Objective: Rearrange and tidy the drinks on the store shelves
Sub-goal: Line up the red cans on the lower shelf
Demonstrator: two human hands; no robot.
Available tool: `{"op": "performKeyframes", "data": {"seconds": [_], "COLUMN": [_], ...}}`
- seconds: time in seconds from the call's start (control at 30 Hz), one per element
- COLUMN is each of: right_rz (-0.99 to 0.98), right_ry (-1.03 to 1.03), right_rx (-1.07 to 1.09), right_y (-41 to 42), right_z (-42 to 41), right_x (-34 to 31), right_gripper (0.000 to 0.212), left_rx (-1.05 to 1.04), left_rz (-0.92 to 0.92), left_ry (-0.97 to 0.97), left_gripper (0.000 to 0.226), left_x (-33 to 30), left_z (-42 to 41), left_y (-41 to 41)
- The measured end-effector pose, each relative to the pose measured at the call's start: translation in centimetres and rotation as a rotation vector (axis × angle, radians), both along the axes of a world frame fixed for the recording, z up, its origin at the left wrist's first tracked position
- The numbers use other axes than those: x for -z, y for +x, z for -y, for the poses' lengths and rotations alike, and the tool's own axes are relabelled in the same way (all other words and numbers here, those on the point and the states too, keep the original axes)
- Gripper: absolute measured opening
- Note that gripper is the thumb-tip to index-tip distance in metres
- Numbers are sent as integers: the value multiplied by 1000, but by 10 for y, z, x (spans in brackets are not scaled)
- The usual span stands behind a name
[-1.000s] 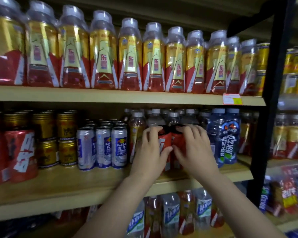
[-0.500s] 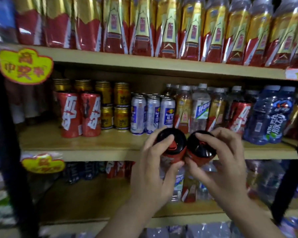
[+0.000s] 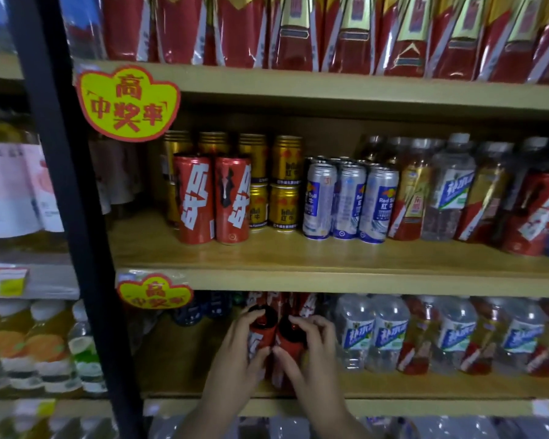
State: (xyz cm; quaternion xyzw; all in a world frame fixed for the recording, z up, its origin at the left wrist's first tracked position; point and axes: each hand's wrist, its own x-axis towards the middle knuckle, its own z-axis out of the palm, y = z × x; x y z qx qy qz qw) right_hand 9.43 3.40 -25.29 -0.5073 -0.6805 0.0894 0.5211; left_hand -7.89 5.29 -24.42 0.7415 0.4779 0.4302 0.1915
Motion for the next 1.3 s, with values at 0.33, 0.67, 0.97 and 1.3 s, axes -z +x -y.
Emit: {"op": "performKeyframes", "data": {"seconds": [0.33, 0.67, 0.97, 1.3], "right_rz": [-234, 32, 228, 319], "right_ry": [-255, -546, -609, -587], "right_rx": [73, 206, 273, 347], "right_y": [-17, -5, -11, -13], "right_z": [-36, -48, -66, -80], "right_x": [19, 40, 36, 36], "right_gripper": [88, 29, 25, 22], "left_rx": [-196, -448, -566, -634], "left_rz": [91, 86, -3, -219], "left_ry": [-244, -209, -246, -181], "left_gripper": [104, 44, 30, 28], "left_x": [32, 42, 42, 55], "left_z": [-21, -37, -63, -65], "left_y": [11, 40, 51, 53]}}
